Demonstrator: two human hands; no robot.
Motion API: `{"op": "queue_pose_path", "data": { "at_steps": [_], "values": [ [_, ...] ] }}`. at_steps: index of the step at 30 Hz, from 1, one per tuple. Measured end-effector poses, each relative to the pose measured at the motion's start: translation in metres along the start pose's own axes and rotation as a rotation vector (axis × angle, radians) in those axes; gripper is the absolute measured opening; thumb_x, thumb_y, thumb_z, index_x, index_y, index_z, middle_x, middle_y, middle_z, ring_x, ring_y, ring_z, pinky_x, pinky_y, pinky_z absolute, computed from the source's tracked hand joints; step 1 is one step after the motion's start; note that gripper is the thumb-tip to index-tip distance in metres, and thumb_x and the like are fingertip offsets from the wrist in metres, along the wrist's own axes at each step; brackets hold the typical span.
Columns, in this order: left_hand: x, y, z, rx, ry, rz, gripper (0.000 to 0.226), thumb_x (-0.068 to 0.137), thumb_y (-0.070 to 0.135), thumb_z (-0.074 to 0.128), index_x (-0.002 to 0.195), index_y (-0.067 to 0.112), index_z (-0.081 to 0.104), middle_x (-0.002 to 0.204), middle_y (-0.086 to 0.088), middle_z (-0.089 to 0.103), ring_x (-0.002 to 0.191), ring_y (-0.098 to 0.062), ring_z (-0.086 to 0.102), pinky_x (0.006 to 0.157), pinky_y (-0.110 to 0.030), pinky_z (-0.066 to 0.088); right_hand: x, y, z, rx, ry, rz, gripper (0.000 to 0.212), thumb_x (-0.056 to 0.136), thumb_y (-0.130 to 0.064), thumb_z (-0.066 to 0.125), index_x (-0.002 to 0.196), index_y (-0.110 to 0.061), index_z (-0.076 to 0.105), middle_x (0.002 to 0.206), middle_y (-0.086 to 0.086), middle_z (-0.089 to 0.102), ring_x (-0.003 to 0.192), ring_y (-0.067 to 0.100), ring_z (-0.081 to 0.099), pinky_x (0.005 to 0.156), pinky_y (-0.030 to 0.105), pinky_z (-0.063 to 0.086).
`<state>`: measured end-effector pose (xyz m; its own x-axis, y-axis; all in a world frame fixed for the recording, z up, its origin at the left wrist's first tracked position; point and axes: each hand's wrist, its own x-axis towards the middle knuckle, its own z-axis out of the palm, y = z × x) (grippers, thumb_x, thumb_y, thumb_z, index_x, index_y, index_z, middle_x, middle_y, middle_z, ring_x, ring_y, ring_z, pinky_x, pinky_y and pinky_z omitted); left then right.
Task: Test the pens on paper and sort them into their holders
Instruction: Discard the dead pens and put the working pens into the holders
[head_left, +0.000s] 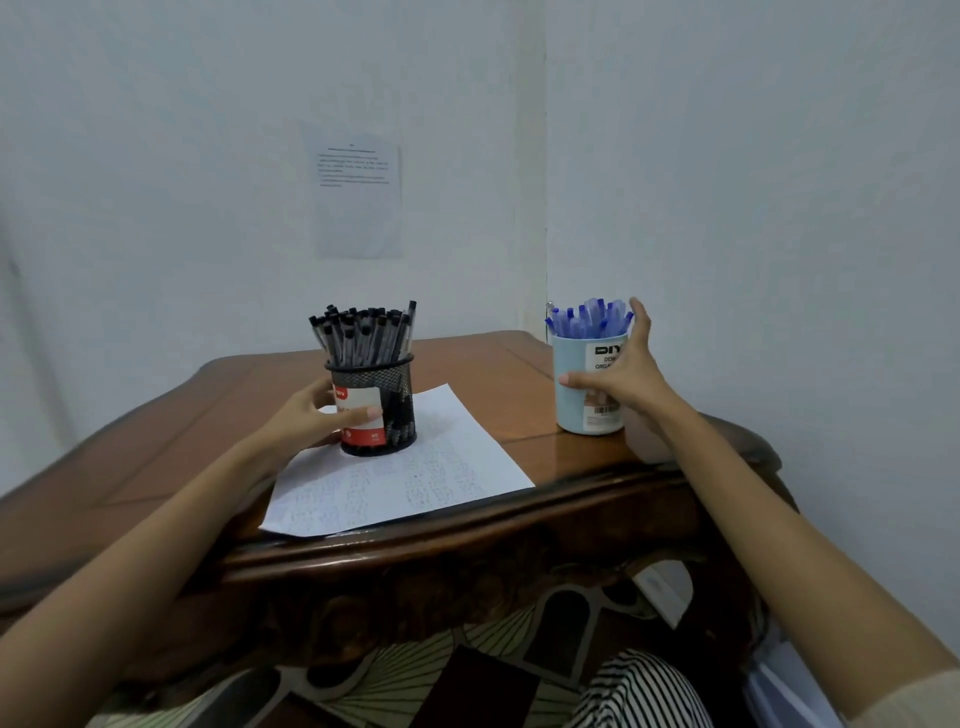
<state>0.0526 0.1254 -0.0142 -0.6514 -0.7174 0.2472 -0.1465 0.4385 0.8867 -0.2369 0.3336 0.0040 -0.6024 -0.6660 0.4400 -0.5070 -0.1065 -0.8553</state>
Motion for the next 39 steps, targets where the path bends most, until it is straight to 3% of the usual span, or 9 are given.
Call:
{"op": "queue_pose_path", "data": {
  "at_steps": [5,9,13,16,22,26,32,35,39],
  "values": [
    [0.000,0.000,0.001,-0.007,0.030,0.011,0.088,0.040,0.056,0.078,0.120,0.027,0.055,0.120,0.000,0.060,0.109,-0.022,0.060,0.094,-0.044,0.049,0.015,-0.027,0.043,0.073,-0.121,-0.025,0.125,0.064,-0.017,0.086,0.146,-0.031,-0.008,0.128,0.002,0.050,0.110,0.021,0.055,0.101,0.044,0.043],
    [-0.004,0.004,0.005,-0.050,0.036,0.023,0.089,0.040,0.064,0.078,0.120,0.036,0.051,0.121,0.004,0.056,0.109,-0.016,0.057,0.078,-0.028,0.052,0.031,-0.040,0.105,0.079,-0.154,-0.004,0.123,0.061,-0.019,0.087,0.146,-0.020,-0.002,0.116,0.006,0.057,0.103,0.025,0.058,0.094,0.042,0.048],
    [-0.001,0.008,0.008,-0.038,0.055,0.012,0.063,0.067,0.044,0.080,0.120,0.032,0.049,0.117,0.004,0.057,0.108,-0.017,0.057,0.074,-0.024,0.050,0.045,-0.041,0.154,0.070,-0.054,0.094,0.109,0.059,-0.020,0.088,0.143,-0.015,0.018,0.116,0.011,0.060,0.102,0.029,0.060,0.085,0.038,0.052],
    [0.004,0.015,0.004,0.015,0.019,-0.040,0.057,0.072,0.034,0.078,0.121,0.027,0.048,0.115,0.003,0.057,0.103,-0.014,0.057,0.074,-0.024,0.050,0.059,-0.042,0.169,0.057,0.038,0.132,0.101,0.060,-0.019,0.087,0.140,-0.012,0.026,0.122,0.010,0.054,0.111,0.029,0.055,0.091,0.041,0.049],
    [0.015,0.017,-0.010,0.053,-0.001,-0.035,0.073,0.055,0.039,0.083,0.121,0.026,0.055,0.117,0.006,0.061,0.105,-0.013,0.060,0.081,-0.031,0.055,0.089,-0.045,0.192,0.090,0.126,0.137,0.085,0.069,-0.004,0.078,0.137,-0.012,0.029,0.126,0.013,0.049,0.115,0.032,0.051,0.093,0.046,0.048],
    [0.036,0.023,-0.024,0.089,0.039,-0.047,0.070,0.058,0.031,0.088,0.119,0.024,0.057,0.115,0.002,0.063,0.102,-0.013,0.062,0.072,-0.025,0.055,0.098,-0.040,0.205,0.086,0.112,0.151,0.081,0.076,-0.013,0.075,0.141,-0.010,0.026,0.133,0.016,0.046,0.118,0.033,0.049,0.098,0.045,0.044],
    [0.078,0.034,-0.044,-0.008,0.145,-0.037,0.084,0.045,0.035,0.092,0.120,0.025,0.055,0.109,0.002,0.065,0.096,-0.013,0.065,0.080,-0.035,0.055,0.121,-0.029,0.214,0.108,0.082,0.126,0.109,0.059,-0.028,0.087,0.143,-0.010,0.021,0.135,0.015,0.045,0.124,0.032,0.044,0.101,0.045,0.042],
    [0.099,0.022,-0.036,-0.078,0.263,-0.043,0.074,0.059,0.024,0.087,0.124,0.018,0.051,0.105,0.003,0.065,0.092,-0.011,0.065,0.073,-0.033,0.056,0.134,-0.025,0.217,0.097,0.098,0.110,0.109,0.060,-0.027,0.087,0.144,-0.009,0.020,0.138,0.015,0.042,0.128,0.031,0.040,0.102,0.041,0.039],
    [0.130,-0.008,-0.024,-0.149,0.415,-0.089,0.085,0.048,0.029,0.093,0.121,0.018,0.051,0.114,-0.003,0.063,0.101,-0.020,0.063,0.081,-0.044,0.056,0.151,-0.013,0.224,0.065,0.157,0.057,0.106,0.061,-0.024,0.087,0.143,-0.008,0.021,0.139,0.013,0.042,0.128,0.031,0.040,0.102,0.038,0.038]
  ]
}}
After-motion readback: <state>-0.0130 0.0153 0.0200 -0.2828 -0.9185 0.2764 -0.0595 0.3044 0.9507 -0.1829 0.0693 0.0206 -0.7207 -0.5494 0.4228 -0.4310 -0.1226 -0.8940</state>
